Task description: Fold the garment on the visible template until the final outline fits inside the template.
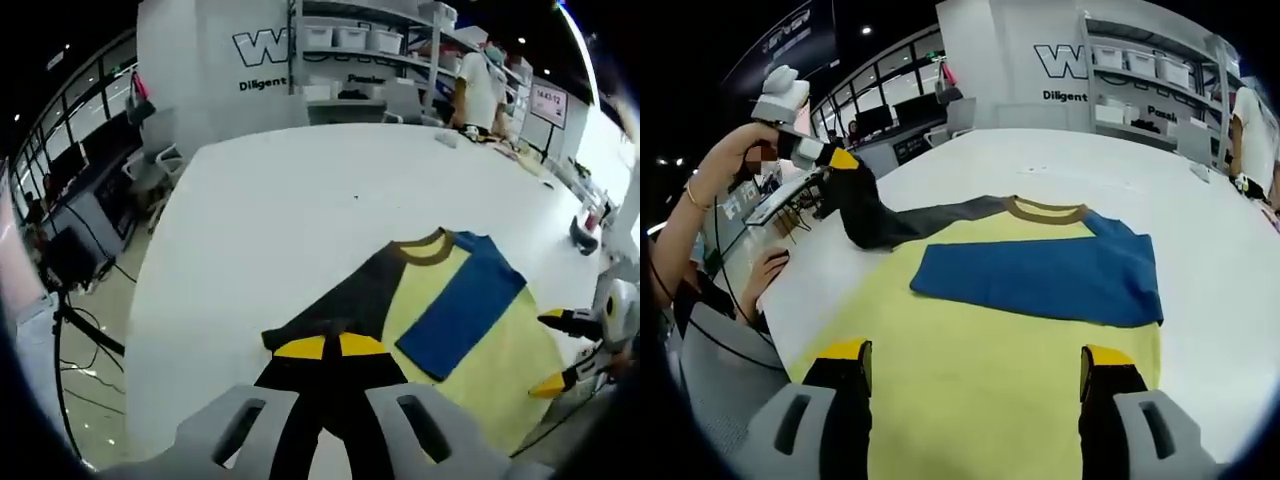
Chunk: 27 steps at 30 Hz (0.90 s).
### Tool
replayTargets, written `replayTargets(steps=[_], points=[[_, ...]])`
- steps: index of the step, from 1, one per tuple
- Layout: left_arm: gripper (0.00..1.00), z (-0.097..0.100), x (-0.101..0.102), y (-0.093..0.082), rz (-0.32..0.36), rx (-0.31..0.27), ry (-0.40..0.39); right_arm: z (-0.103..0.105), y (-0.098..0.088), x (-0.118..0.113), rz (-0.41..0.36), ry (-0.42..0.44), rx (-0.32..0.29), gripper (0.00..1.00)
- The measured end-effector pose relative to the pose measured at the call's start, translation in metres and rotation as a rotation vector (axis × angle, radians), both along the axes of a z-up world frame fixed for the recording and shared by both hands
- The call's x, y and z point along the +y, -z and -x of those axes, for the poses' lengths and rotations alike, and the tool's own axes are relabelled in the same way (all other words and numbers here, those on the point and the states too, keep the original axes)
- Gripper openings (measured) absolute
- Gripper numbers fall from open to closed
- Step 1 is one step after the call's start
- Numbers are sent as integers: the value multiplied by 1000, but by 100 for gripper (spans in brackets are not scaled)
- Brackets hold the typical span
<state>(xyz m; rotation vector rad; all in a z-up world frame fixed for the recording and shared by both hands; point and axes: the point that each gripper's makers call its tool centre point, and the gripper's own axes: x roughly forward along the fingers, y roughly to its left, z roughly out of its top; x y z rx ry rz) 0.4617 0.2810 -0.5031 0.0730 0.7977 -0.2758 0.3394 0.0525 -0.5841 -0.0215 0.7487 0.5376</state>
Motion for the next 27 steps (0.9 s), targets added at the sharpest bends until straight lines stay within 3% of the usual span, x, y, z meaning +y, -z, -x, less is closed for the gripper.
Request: replayTargets(steps=[5, 18, 27], points=[[2, -1, -45, 1, 52, 13, 71, 1, 1, -1, -5, 3, 4, 84], [2, -9, -124, 21, 108, 81, 182, -8, -4, 2, -31, 5, -8, 85], [2, -8, -167, 28, 77, 78, 275, -17, -11, 20, -45, -15, -43, 80]])
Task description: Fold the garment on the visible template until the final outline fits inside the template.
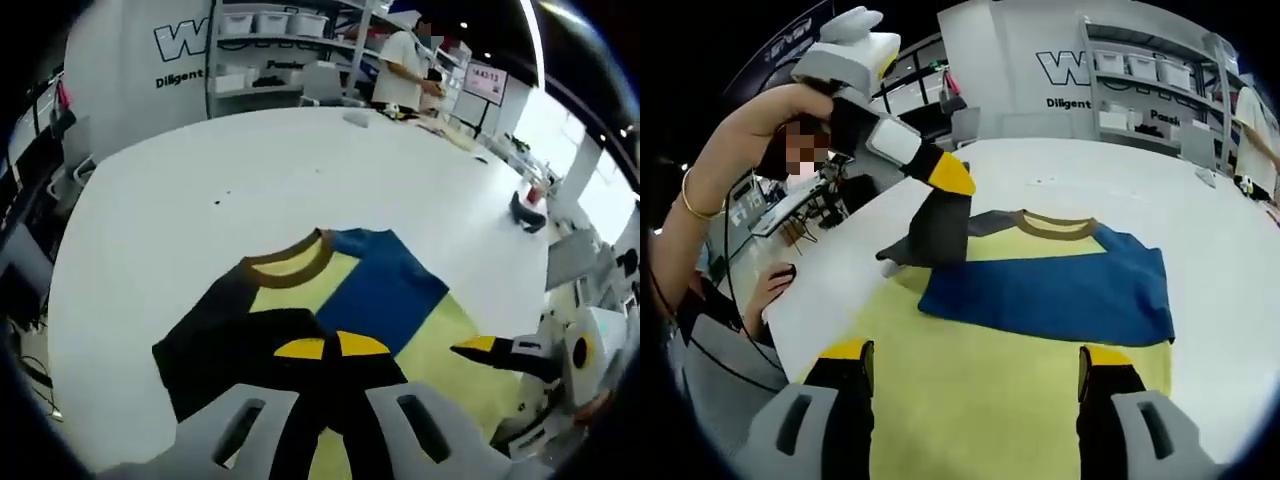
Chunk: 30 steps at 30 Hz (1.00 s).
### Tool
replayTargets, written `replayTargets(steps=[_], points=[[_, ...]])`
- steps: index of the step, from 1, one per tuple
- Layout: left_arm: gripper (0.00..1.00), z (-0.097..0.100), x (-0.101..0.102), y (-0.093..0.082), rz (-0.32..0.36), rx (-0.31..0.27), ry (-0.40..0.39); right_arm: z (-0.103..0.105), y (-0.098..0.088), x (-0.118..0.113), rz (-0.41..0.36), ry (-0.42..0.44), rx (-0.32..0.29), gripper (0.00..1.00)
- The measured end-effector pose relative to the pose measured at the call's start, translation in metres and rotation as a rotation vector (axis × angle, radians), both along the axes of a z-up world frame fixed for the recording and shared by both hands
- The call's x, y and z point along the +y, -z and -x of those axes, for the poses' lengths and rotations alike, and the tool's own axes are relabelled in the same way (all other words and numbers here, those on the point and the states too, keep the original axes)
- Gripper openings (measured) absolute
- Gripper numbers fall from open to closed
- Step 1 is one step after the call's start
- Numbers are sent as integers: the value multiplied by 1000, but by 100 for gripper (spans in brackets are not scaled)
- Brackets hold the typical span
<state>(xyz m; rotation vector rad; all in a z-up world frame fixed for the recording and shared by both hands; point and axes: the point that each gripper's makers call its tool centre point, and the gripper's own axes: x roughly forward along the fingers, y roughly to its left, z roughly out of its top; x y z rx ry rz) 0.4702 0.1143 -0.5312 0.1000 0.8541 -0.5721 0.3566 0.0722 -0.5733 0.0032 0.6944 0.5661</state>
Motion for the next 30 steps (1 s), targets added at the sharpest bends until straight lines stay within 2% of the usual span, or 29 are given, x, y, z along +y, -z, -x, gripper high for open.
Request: replayTargets(steps=[4, 8, 14, 16, 18, 19, 20, 22, 25, 28, 30], points=[[2, 4, -21, 7, 5, 7, 38, -10, -8, 6, -21, 7, -31, 77], [2, 4, -33, 13, 17, 22, 48, -24, -18, 10, -48, 26, -69, 70], [1, 10, -48, 25, 98, 139, 45, -42, -21, 9, -28, 67, -114, 58], [1, 8, -51, 28, 118, 152, 42, -47, -20, 9, -20, 77, -124, 51], [0, 6, -54, 30, 146, 175, 29, -50, -19, 11, -20, 83, -119, 39], [0, 6, -55, 30, 150, 177, 30, -52, -16, 11, -2, 82, -119, 34], [0, 5, -57, 32, 161, 181, 22, -54, -12, 9, 55, 72, -124, 30], [0, 5, -59, 34, 164, 187, 24, -58, -9, 8, 82, 80, -134, 23], [0, 5, -64, 40, 156, 183, 44, -61, -5, 3, 92, 96, -123, 0], [0, 3, -70, 40, 154, 124, 104, -64, -4, -5, 91, 122, -118, 0], [0, 2, -72, 42, 169, 132, 87, -66, -1, -13, 86, 150, -92, 0]])
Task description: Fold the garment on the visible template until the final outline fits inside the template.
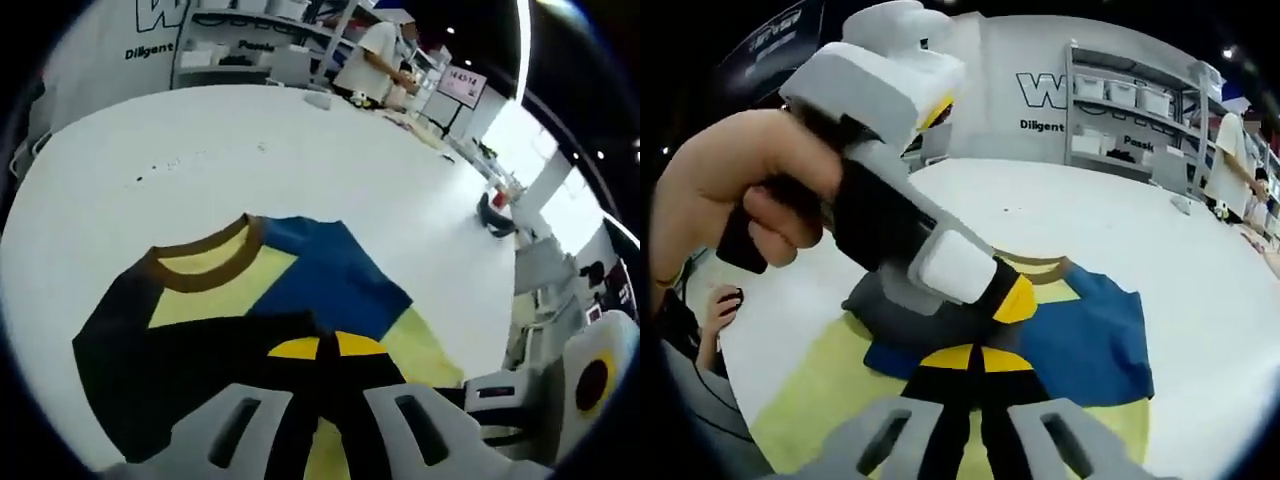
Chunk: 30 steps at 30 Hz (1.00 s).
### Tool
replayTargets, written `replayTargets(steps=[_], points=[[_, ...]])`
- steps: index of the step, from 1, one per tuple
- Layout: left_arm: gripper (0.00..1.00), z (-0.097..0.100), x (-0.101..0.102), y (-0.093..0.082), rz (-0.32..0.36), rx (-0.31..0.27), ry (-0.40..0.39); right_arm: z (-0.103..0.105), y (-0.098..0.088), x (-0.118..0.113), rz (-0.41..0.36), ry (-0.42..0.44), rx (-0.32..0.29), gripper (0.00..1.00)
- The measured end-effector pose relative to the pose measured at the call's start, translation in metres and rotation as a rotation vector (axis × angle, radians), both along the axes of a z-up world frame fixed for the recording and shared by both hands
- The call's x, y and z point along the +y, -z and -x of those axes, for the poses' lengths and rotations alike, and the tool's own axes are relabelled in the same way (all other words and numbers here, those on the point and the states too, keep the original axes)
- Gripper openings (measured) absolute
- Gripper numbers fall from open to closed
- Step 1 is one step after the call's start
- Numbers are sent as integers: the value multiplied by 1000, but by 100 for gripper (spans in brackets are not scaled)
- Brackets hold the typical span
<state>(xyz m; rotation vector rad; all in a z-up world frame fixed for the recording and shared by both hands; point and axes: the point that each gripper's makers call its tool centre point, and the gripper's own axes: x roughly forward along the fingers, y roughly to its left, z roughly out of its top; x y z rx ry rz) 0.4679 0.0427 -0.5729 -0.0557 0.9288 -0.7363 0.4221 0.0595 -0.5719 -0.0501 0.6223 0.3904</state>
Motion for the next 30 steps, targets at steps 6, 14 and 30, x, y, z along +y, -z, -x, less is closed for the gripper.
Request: replayTargets(steps=[6, 14, 30], points=[[0, -2, -4, 8, 15, 35, -18, 3, -3, -2, -8, 13, 8, 31], [0, -8, -19, 11, 42, 15, 21, 6, 8, -2, -2, 9, 41, 39], [21, -20, -37, -26, 103, -272, 135, 1, 18, -45, 33, 120, 67, 43]])
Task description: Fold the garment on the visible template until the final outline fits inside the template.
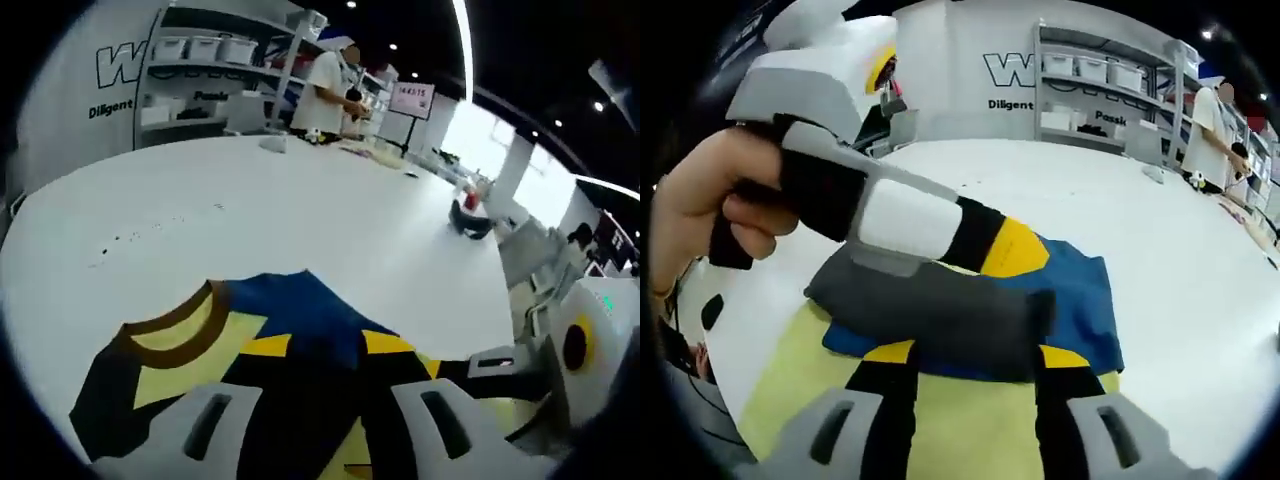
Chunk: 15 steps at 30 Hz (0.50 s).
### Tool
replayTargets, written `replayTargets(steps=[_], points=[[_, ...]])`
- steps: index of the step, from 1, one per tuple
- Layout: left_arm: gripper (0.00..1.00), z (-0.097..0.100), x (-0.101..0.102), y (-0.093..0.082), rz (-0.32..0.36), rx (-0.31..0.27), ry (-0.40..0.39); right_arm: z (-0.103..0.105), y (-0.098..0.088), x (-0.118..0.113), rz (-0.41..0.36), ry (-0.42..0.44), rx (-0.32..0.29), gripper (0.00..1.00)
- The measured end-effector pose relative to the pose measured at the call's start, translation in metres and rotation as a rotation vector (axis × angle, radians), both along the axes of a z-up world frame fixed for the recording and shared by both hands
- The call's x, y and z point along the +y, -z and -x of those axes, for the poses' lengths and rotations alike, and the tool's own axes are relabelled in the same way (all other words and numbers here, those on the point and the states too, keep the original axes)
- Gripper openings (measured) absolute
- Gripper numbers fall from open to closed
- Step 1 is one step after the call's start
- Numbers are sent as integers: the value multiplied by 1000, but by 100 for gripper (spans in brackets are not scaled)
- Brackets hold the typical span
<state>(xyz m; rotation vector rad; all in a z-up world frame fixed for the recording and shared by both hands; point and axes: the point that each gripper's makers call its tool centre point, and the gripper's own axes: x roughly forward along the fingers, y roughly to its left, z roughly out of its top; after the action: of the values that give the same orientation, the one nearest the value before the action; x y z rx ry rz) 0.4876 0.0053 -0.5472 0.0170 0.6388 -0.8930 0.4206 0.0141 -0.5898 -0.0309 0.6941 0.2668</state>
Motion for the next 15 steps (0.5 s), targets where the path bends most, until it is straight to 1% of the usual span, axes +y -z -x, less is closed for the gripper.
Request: replayTargets(steps=[3, 7, 10, 12, 13, 15], points=[[26, -1, 5, -6, 4, -15, -24, 1, -3, -7, 8, 12, 1, 46], [46, 0, 16, -14, 12, -26, -56, 1, -11, -14, 11, 17, -6, 51], [54, 1, 27, -19, 17, -35, -82, -1, -18, -16, 7, 24, -16, 51], [61, 1, 37, -22, 8, -45, -101, -3, -21, -17, 8, 24, -21, 52], [65, 1, 42, -23, 8, -56, -111, -4, -21, -17, 10, 22, -24, 53], [71, 3, 48, -27, 10, -75, -115, -5, -21, -17, 13, 16, -27, 53]])
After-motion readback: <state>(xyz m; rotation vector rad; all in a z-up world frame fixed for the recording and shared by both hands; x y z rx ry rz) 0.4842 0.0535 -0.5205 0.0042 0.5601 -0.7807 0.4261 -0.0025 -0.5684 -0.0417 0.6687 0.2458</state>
